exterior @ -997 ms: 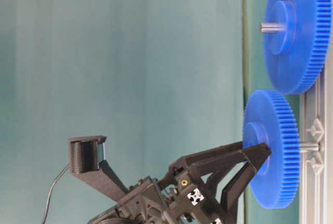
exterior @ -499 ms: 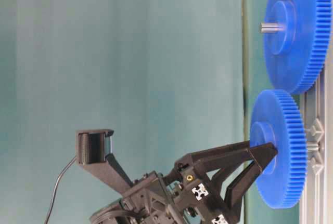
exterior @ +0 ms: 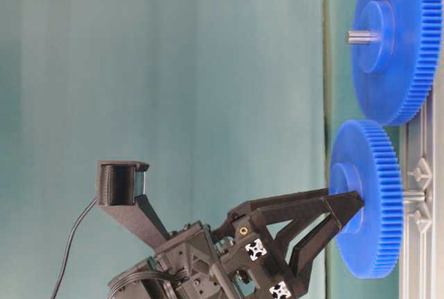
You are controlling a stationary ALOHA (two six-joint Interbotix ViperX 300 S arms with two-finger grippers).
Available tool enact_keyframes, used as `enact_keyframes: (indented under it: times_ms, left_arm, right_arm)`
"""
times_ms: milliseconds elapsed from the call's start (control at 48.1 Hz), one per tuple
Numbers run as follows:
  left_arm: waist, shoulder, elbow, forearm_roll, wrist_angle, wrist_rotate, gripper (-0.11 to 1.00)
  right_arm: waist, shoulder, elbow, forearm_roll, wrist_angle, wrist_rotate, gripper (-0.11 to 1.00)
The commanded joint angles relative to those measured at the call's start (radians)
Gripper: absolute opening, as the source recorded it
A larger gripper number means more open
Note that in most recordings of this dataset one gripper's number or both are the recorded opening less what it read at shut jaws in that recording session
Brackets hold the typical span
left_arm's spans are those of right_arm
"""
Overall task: Insert the small gear onto the shaft.
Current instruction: 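Align the gear's bore over the shaft beside the large gear, then lower the small gear down onto the shaft, meshing with large gear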
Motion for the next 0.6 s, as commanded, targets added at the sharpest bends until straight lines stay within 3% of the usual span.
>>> enact_keyframes:
  times_ms: [0,125,270,582]
  left_arm:
    - [0.005,-0.025,-0.018,0.003,-0.002,-0.002,0.72]
    - [0.005,-0.025,-0.02,0.003,-0.002,-0.002,0.73]
    - [0.0,-0.028,-0.023,0.003,-0.003,0.0,0.89]
    - [0.0,-0.04,-0.028,0.003,0.0,-0.008,0.89]
  right_arm:
    - [-0.002,-0.011,-0.009,0.0,-0.011,0.006,0.05]
    - [-0.002,-0.009,-0.009,0.002,-0.011,0.006,0.05]
    - [-0.002,-0.011,-0.009,0.0,-0.011,0.005,0.05]
    - [-0.002,-0.011,-0.009,0.0,-0.011,0.006,0.05]
